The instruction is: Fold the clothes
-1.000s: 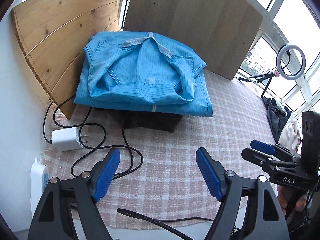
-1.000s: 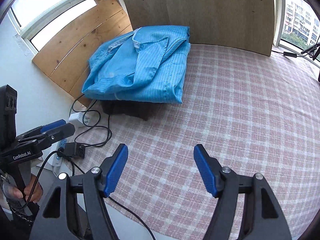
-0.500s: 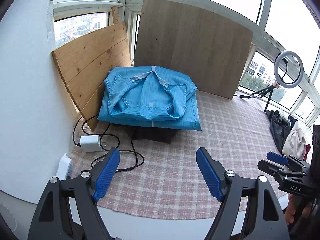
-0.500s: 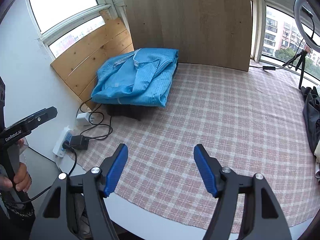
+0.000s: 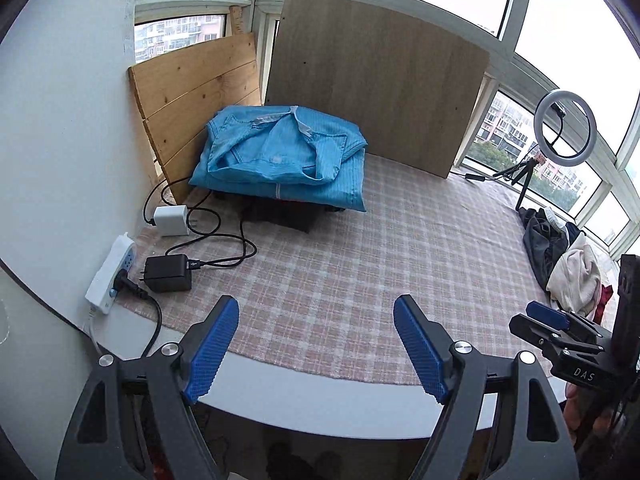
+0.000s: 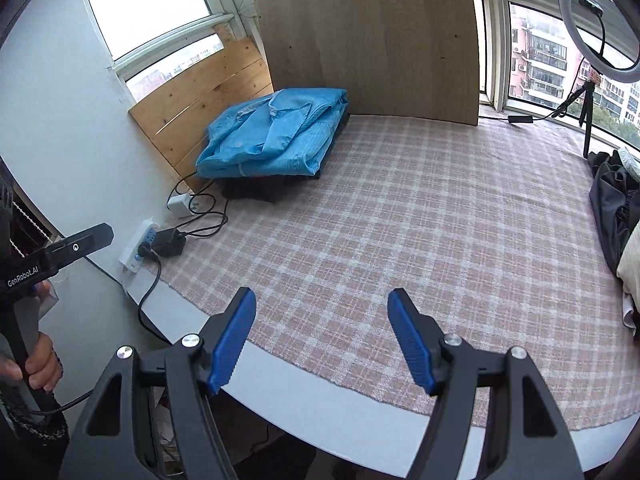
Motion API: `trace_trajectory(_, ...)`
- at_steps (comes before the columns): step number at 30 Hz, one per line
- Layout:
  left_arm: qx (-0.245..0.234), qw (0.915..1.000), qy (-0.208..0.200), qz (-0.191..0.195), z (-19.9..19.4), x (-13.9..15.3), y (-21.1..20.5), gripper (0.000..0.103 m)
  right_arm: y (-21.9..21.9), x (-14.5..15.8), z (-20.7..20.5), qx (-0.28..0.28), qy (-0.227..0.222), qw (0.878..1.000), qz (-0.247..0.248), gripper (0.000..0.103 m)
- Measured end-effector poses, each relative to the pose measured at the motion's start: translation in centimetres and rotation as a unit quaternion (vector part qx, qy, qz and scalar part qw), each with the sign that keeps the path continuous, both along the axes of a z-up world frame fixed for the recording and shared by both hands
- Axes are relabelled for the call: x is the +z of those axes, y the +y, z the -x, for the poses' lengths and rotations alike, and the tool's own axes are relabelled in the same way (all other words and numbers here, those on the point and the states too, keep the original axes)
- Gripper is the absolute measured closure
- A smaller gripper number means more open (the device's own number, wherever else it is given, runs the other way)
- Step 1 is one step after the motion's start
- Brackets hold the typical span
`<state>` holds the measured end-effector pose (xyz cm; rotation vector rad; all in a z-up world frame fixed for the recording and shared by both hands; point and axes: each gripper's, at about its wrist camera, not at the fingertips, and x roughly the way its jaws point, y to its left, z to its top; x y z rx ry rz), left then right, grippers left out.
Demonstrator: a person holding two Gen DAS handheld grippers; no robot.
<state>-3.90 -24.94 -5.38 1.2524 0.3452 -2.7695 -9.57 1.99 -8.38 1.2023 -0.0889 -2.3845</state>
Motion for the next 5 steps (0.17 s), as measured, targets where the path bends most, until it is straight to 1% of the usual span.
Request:
trace_trajectory(3, -0.003, 0.9999, 0.012, 0.001, -0.9, 0.4, 0.7, 0.025, 0.4, 0.5, -1.1, 0.007, 0.013, 1.000, -0.007, 0.035)
trace_trajectory(5, -0.006, 0.9997, 0.021, 0.013, -1.5, 0.9, 1.4, 0.025, 0.6, 0.8, -1.7, 0.007, 0.022, 1.000, -0.014, 0.035)
